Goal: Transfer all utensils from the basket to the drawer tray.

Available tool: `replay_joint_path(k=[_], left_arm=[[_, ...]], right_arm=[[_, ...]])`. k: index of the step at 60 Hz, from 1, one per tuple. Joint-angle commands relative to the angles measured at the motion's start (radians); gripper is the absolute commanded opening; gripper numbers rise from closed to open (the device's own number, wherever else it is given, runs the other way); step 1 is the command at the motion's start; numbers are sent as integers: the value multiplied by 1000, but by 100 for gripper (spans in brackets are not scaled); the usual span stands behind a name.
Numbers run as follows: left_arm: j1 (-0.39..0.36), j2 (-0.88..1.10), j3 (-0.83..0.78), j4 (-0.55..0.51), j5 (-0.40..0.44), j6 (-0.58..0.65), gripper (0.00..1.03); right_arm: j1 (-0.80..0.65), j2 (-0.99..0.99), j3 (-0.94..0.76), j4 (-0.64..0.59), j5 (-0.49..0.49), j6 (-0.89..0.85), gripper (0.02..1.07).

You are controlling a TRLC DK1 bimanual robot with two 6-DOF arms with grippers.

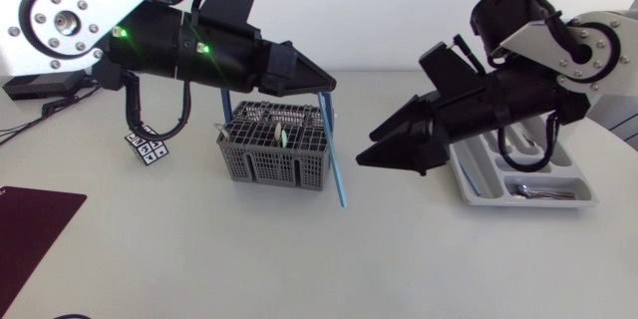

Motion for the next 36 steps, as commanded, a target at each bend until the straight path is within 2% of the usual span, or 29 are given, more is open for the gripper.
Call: replay_joint_path(k=[1,7,15,36], left_arm=[[14,17,25,-5,20,-25,4],[25,20,24,-5,41,-31,4],[28,22,18,-4,46,-33,4],[31,22,15,-2,60,-39,4]], right_arm=[[46,-22,0,-8,-9,18,93],[79,-22,3,-1,-9,33,87],[109,-24,0,30,-8,64,85],[152,-7,-12,143,23,130,38]])
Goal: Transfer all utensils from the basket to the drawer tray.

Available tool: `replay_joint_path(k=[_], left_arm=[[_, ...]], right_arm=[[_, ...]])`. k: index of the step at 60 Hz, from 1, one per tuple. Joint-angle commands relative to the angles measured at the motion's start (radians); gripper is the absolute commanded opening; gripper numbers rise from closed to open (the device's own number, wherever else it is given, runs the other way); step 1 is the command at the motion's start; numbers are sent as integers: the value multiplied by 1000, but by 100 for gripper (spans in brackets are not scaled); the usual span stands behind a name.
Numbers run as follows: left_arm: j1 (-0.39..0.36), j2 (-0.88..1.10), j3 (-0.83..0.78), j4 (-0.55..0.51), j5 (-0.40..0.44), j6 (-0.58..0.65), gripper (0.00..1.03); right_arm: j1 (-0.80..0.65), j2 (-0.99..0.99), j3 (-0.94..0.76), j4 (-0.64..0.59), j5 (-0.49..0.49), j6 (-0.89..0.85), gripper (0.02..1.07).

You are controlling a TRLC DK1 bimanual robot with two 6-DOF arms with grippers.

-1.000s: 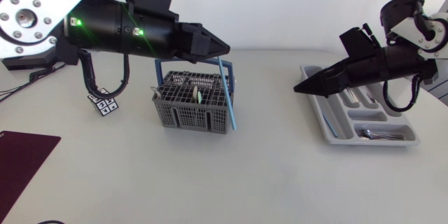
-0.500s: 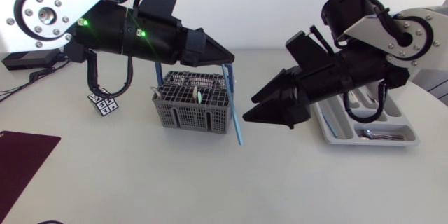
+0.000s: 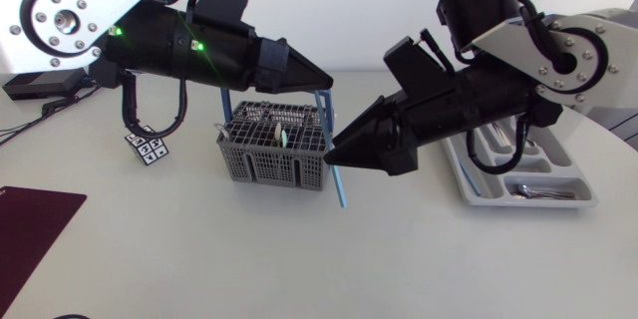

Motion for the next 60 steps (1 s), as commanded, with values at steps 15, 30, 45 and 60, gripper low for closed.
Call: replay_joint_path(k=[15,30,45,60], left_arm=[[12,17,12,-2,14,-27,4],[13,15,12,-2,17,-33,4],[15,9,16,1,20,-43,30],[58,-15,52,100,20,-102,60]], right_arm=[[24,6,-29,38,52,48,18],[28,11,-41,38,58,52,14],[42,8,-68,43,69,52,14],[45,-1,-107,40,79,46,14]])
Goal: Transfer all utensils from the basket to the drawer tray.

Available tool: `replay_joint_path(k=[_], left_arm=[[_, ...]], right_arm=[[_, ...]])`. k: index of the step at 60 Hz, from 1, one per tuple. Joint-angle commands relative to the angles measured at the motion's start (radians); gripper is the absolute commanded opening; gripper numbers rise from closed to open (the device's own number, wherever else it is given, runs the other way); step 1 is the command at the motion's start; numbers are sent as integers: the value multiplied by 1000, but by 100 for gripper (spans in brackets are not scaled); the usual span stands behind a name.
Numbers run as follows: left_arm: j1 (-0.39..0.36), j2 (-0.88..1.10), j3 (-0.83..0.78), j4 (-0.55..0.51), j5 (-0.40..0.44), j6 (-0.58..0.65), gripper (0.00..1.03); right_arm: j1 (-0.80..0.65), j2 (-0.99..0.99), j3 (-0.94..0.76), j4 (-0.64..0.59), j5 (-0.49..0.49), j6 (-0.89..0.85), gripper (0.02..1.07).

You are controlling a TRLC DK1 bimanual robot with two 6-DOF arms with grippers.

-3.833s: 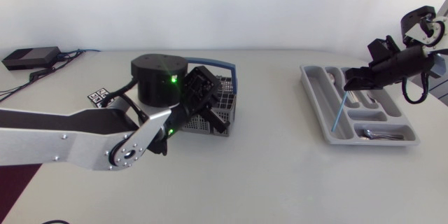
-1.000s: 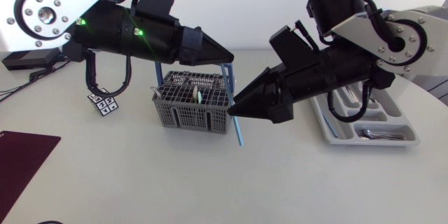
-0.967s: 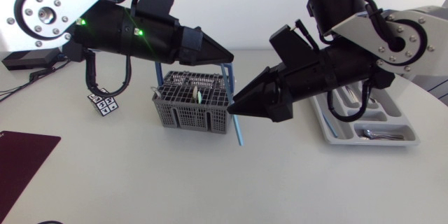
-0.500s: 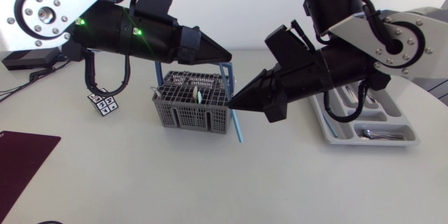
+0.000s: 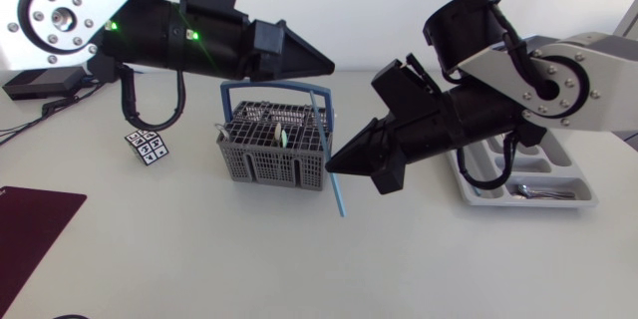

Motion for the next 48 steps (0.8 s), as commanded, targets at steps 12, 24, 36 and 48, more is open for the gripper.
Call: replay_joint_path(k=[12,24,36,48], left_arm=[[140,-48,62,169,11,-144,66],[247,-63,82,180,10,-135,69],[278,-97,21,96,-73,31,69],[313,-121,-72,34,-153,227,69]], right_arm=[[-46,-14,-94,-14,20,-22,14],[-226,-29,-109,-45,19,-82,14],[-479,33,-72,-53,20,-120,14],[-661,142,2,-50,68,-125,14]])
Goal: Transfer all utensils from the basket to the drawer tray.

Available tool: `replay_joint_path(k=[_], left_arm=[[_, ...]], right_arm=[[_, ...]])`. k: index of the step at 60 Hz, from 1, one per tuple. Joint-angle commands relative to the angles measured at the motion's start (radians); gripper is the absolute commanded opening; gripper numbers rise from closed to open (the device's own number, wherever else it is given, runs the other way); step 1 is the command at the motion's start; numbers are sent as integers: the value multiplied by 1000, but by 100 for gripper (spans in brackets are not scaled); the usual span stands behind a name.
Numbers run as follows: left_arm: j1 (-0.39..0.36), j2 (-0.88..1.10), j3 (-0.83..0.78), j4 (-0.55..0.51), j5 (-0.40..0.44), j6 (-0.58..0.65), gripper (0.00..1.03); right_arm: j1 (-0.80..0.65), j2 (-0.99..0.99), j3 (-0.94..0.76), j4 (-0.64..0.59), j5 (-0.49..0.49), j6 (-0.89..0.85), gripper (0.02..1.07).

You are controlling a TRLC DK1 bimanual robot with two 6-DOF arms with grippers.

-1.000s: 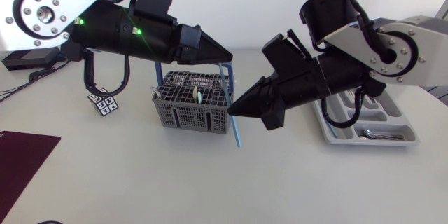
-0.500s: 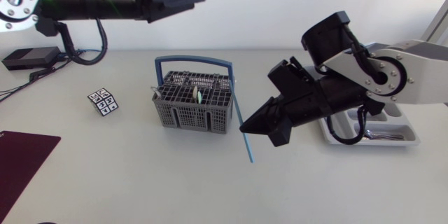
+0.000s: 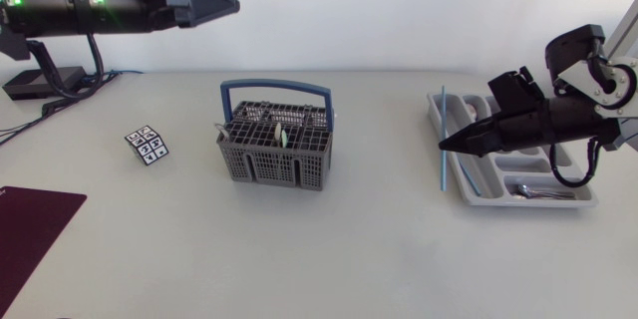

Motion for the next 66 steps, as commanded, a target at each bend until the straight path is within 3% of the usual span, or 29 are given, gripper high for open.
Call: replay_joint_path(k=[1,11,34,56,62,66], left_arm=[[30,-11,-49,-28,-13,105,69],[71,-13,-102,-51,-36,201,69],[57,-65,-273,-43,-187,408,69],[48,-79,-349,-37,-210,450,69],[15,-70,-365,-32,-210,444,69],[-15,-67,-369,-31,-213,441,69]], right_arm=[[-66,70,54,-10,21,-16,14],[-140,166,128,-4,89,10,14],[-184,344,234,14,261,73,15],[-195,462,275,26,328,102,17],[-187,484,271,31,331,106,17],[-182,488,264,42,347,117,26]])
